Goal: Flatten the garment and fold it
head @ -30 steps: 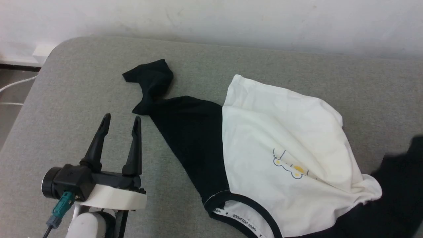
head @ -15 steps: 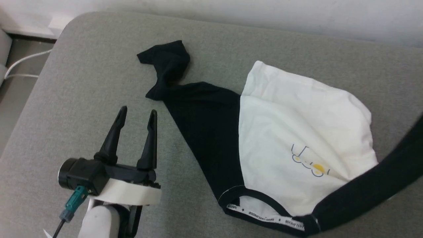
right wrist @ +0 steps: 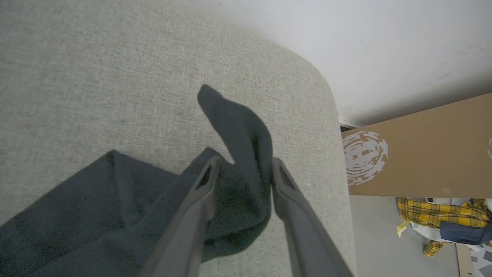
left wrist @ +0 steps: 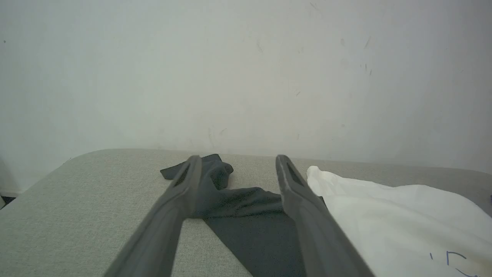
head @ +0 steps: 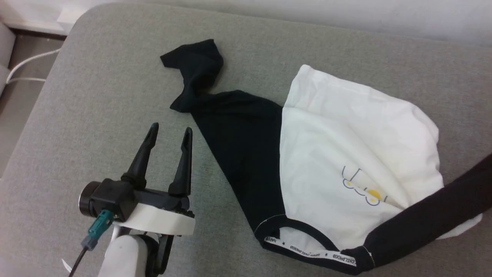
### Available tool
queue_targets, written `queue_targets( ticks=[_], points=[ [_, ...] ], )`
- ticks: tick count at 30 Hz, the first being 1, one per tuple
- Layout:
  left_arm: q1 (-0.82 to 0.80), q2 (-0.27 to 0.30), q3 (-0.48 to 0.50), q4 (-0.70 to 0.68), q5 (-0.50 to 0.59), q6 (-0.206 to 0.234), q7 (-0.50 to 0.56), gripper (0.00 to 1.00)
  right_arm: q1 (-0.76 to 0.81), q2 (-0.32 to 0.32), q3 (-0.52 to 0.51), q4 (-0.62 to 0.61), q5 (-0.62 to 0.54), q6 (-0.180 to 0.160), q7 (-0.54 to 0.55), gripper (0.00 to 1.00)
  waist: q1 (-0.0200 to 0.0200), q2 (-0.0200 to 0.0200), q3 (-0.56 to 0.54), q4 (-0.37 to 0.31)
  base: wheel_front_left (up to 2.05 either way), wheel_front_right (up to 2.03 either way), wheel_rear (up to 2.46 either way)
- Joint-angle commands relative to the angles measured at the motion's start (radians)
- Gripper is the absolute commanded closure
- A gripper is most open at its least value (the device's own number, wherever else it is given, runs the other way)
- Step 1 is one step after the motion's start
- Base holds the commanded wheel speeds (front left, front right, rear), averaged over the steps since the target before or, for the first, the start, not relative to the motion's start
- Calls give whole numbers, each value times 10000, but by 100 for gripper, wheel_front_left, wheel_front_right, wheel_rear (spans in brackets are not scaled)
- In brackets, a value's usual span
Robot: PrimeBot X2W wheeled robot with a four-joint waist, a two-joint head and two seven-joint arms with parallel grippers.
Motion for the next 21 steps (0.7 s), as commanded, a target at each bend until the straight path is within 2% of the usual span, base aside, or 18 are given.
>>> queue_targets(
  ticks=[1, 4, 8, 13, 17, 21],
  points=[
    [-84, -39, 17, 93, 81, -53, -45, 0, -17, 122, -158, 52, 3, -21, -231, 0, -1, -1, -321, -302, 0, 0, 0],
    [-11, 13, 70, 260, 87, -64, -45, 0, -143, 552, -264, 182, 167, -21, -915, 0, -1, -1, -684, -592, 0, 0, 0],
    [200, 92, 205, 378, 56, -71, -45, 0, -325, 1199, 179, 132, 832, -21, -1923, 0, -1, -1, -1226, -1021, 0, 0, 0],
    [634, 111, 393, 414, 21, -76, -45, 0, 221, 1830, 1926, -344, 2393, -21, -2379, 0, -1, -1, -1875, -1515, 0, 0, 0],
    [998, 92, 551, 388, 8, -77, -45, 0, 1440, 2227, 3545, -1860, 4821, -21, -1472, 0, -1, -1, -2219, -1804, 0, 0, 0],
    [1303, 49, 729, 333, -53, -78, -45, 0, 3370, 1989, 4643, -4686, 7251, -21, 497, 0, -1, -1, -2361, -2024, 0, 0, 0]
  ],
)
